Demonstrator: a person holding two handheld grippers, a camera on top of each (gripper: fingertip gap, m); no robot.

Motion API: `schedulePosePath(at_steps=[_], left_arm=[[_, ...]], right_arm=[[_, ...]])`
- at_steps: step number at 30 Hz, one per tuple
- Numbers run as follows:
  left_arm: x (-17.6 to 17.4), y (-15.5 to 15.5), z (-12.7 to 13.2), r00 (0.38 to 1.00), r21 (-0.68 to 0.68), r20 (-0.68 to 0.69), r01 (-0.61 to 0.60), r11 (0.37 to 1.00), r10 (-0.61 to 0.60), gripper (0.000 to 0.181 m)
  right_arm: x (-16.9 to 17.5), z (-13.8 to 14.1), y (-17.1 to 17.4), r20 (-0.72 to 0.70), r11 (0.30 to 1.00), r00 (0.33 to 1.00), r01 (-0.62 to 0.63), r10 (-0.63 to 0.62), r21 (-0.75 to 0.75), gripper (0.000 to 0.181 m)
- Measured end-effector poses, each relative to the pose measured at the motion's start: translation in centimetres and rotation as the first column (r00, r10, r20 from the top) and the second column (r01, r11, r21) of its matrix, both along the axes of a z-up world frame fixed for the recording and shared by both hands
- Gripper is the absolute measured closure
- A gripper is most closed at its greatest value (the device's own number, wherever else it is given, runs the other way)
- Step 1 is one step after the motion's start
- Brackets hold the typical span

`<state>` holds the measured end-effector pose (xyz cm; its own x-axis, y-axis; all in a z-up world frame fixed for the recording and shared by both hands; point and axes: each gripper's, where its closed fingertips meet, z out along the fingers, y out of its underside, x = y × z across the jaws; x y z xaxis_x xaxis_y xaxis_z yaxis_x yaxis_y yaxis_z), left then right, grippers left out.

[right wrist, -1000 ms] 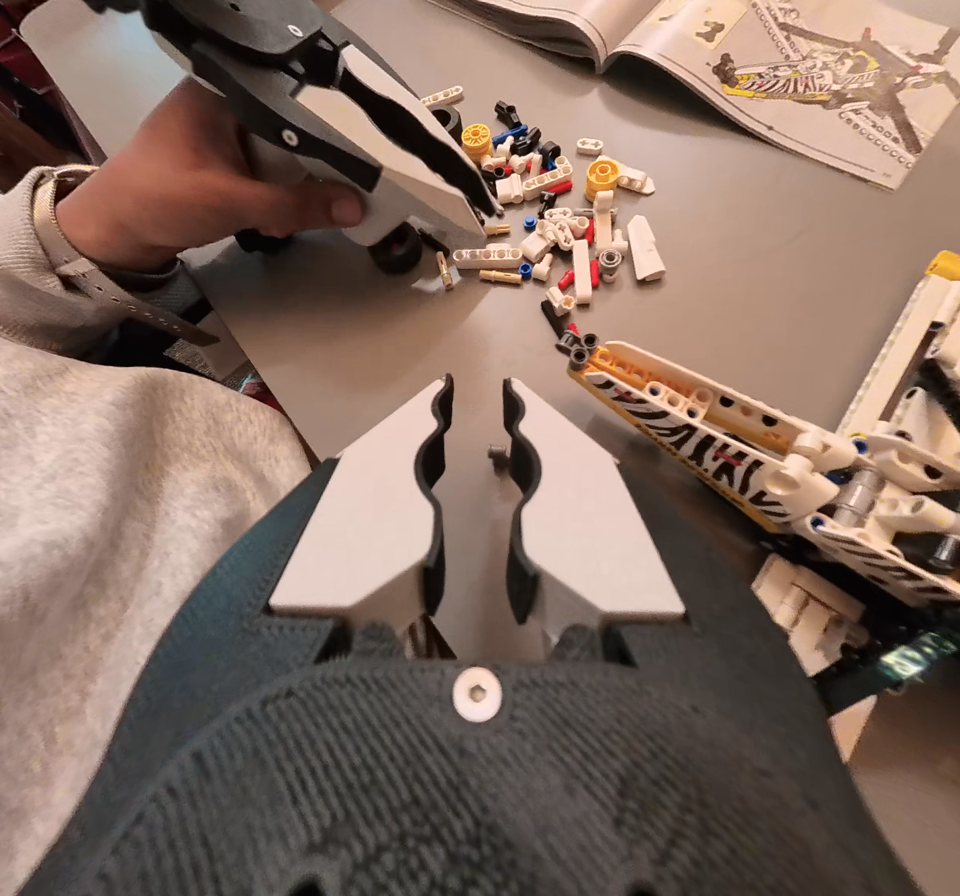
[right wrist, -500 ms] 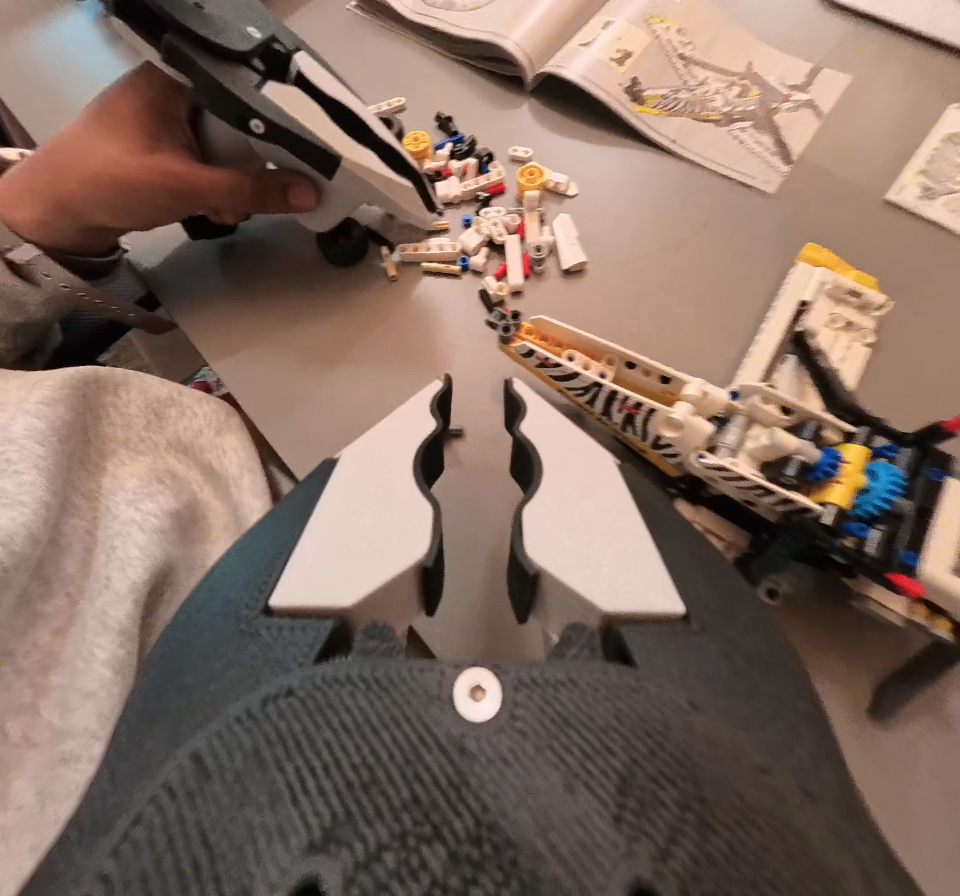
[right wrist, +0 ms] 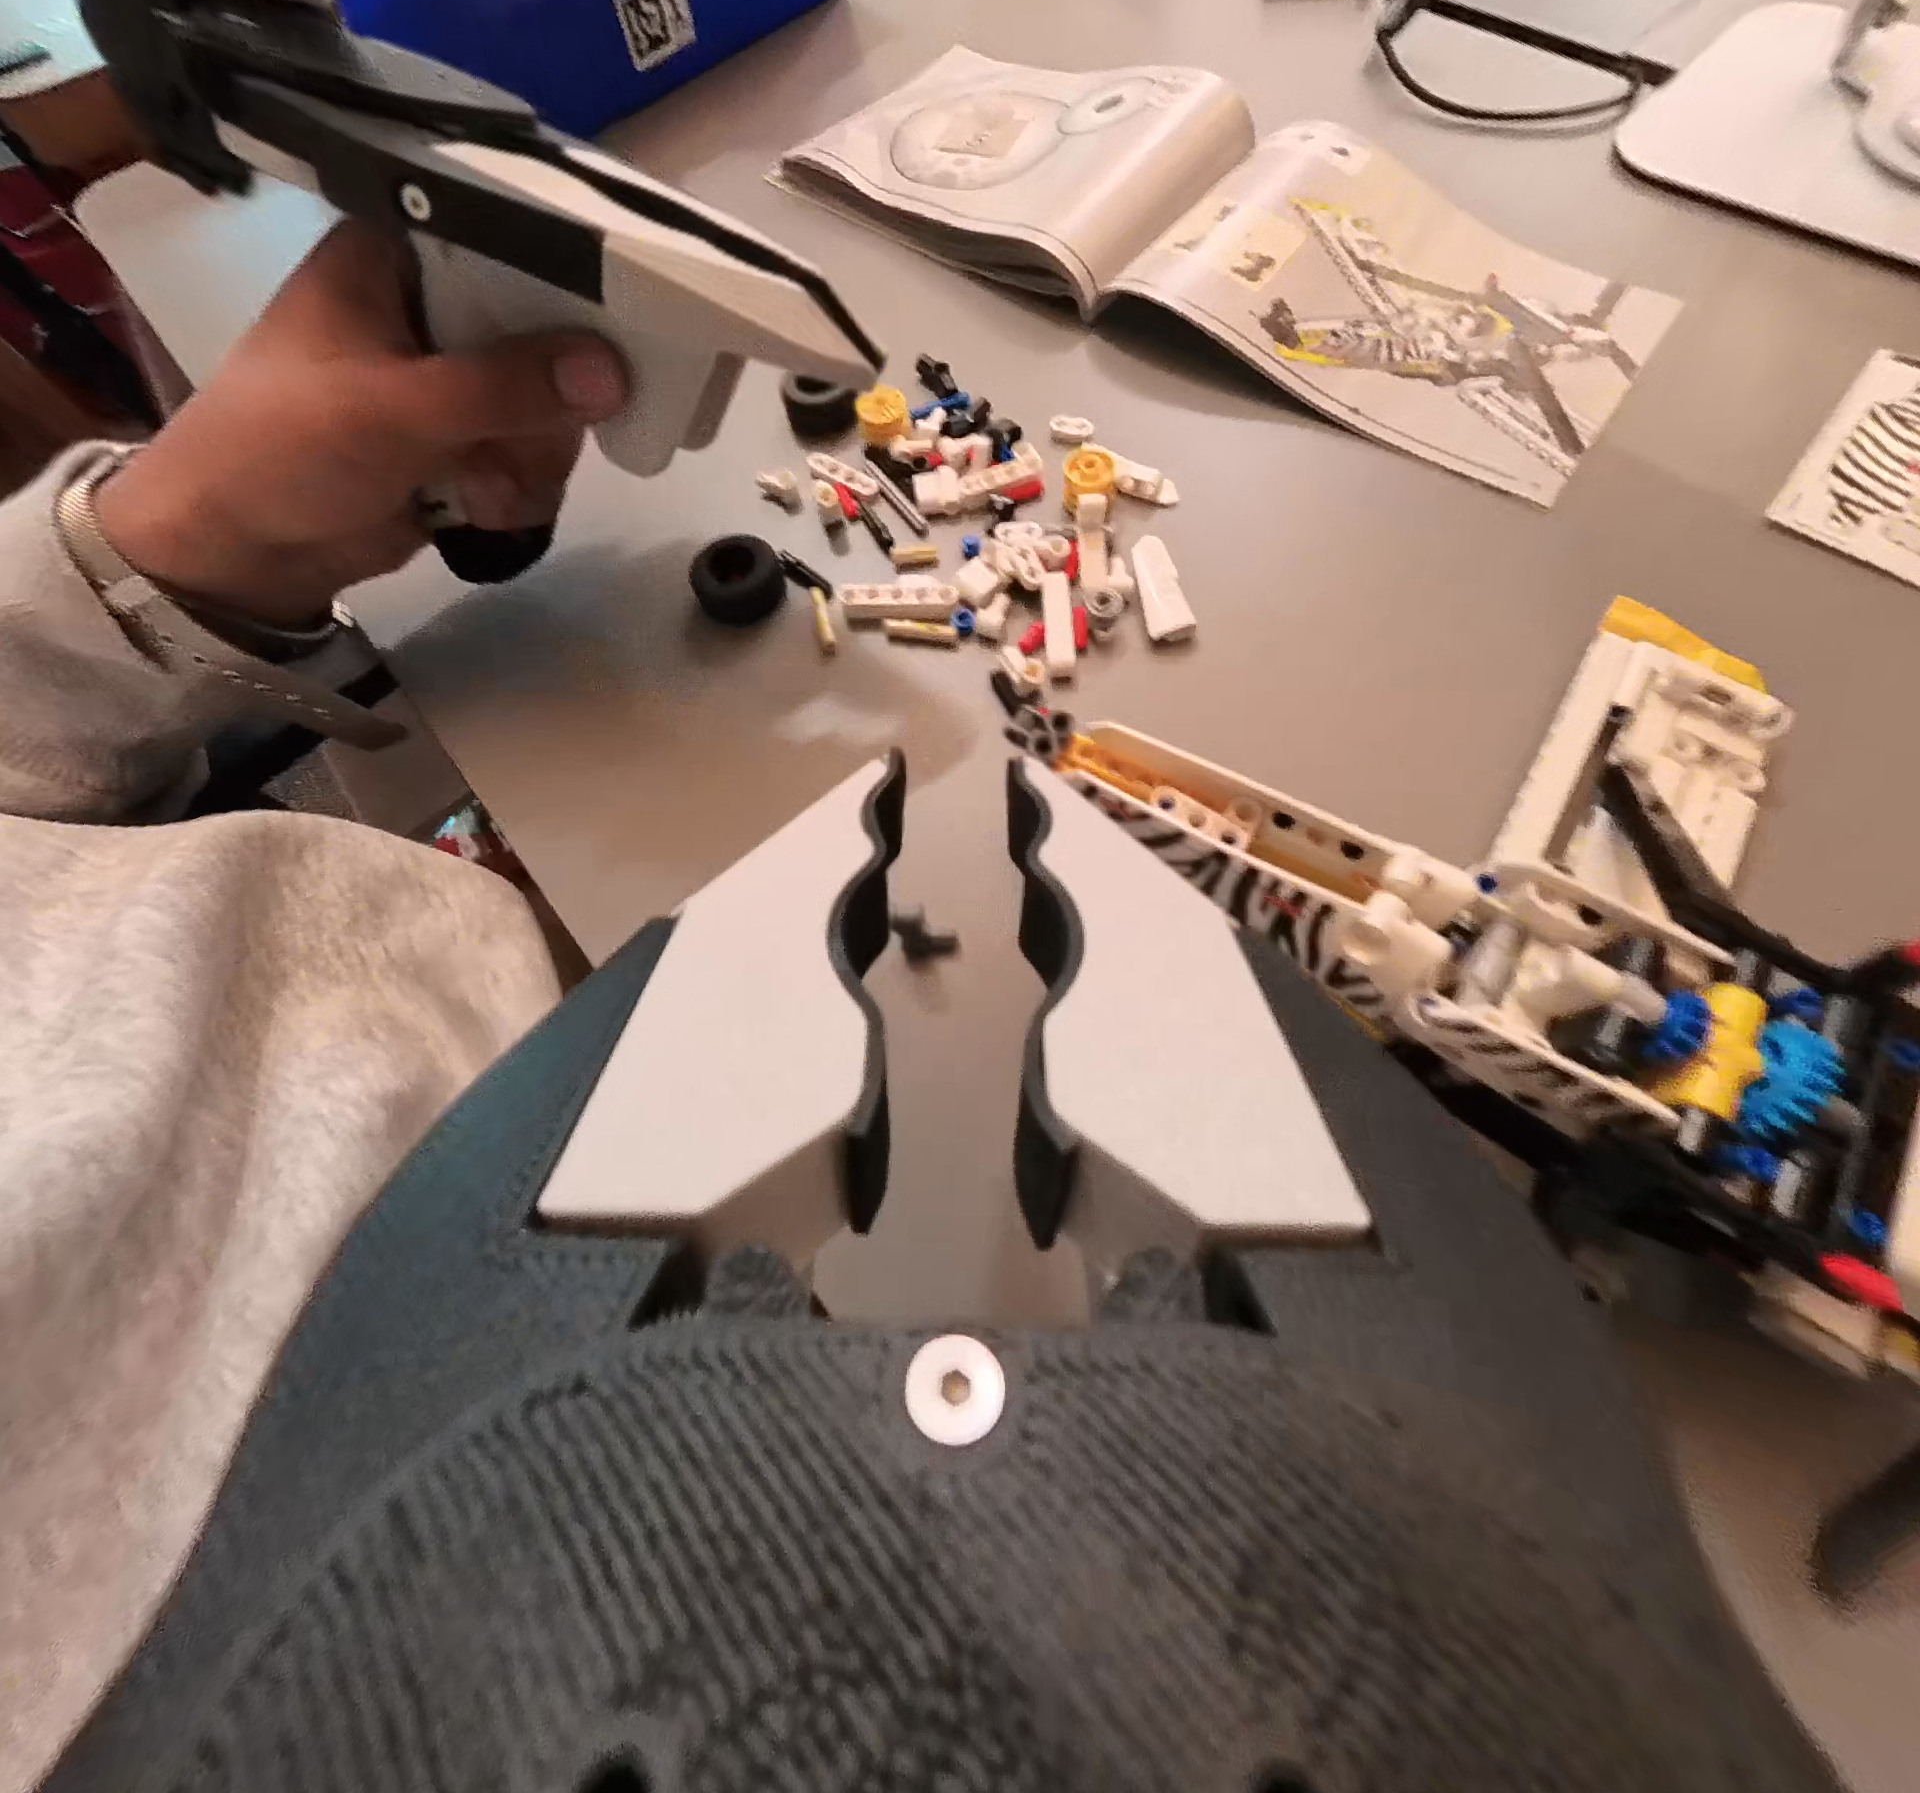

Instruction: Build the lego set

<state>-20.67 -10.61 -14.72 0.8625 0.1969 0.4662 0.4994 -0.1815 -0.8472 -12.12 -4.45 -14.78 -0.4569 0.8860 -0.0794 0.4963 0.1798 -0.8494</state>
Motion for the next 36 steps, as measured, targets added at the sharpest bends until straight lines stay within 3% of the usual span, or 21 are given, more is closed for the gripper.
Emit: schedulePosePath(at_steps=[6, 10, 12, 16, 18, 21, 23, 30, 36], left_arm=[[-0.4, -2.0, 3.8, 0.988, 0.311, 0.152, -0.022, 0.950, -0.026, 0.181], [0.8, -2.7, 6.7, 0.946, 0.541, 0.264, 0.015, 0.841, -0.187, 0.181], [0.5, -2.9, 6.5, 0.935, 0.553, 0.304, -0.015, 0.833, -0.185, 0.181], [-0.4, -2.0, 1.8, 0.962, 0.263, 0.271, -0.028, 0.964, -0.046, 0.181], [-0.9, -1.6, -0.2, 0.981, 0.091, 0.192, -0.047, 0.995, 0.029, 0.181], [-1.1, -1.1, -3.4, 0.996, -0.197, 0.053, -0.066, 0.978, 0.078, 0.181], [-1.2, -0.7, -4.8, 0.997, -0.309, 0.000, -0.077, 0.948, 0.081, 0.173], [-1.6, -0.5, -7.5, 0.995, -0.484, -0.072, -0.096, 0.870, 0.070, 0.172], [-1.1, -0.2, -7.4, 0.999, -0.451, -0.011, -0.041, 0.892, 0.040, 0.181]], right_arm=[[-1.2, 0.5, -2.6, -0.077, 0.998, 0.996, -0.051, 0.053, 0.027, 0.164], [-2.1, 1.9, -4.4, -0.176, 0.996, 0.981, -0.087, 0.087, 0.013, 0.164], [-2.2, 1.9, -4.7, -0.199, 0.996, 0.976, -0.082, 0.089, 0.044, 0.165], [-1.9, 1.8, -4.2, -0.213, 0.992, 0.973, -0.072, 0.093, 0.101, 0.166], [-1.9, 2.0, -4.0, -0.220, 0.993, 0.971, -0.070, 0.089, 0.096, 0.166], [-1.8, 2.2, -4.1, -0.220, 0.995, 0.971, -0.080, 0.092, 0.063, 0.166], [-1.7, 2.0, -4.2, -0.214, 0.995, 0.972, -0.084, 0.095, 0.059, 0.166], [-1.5, 1.8, -3.5, -0.217, 0.994, 0.972, -0.072, 0.088, 0.082, 0.166], [-1.5, 1.6, -3.3, -0.210, 0.995, 0.974, -0.074, 0.085, 0.061, 0.165]])
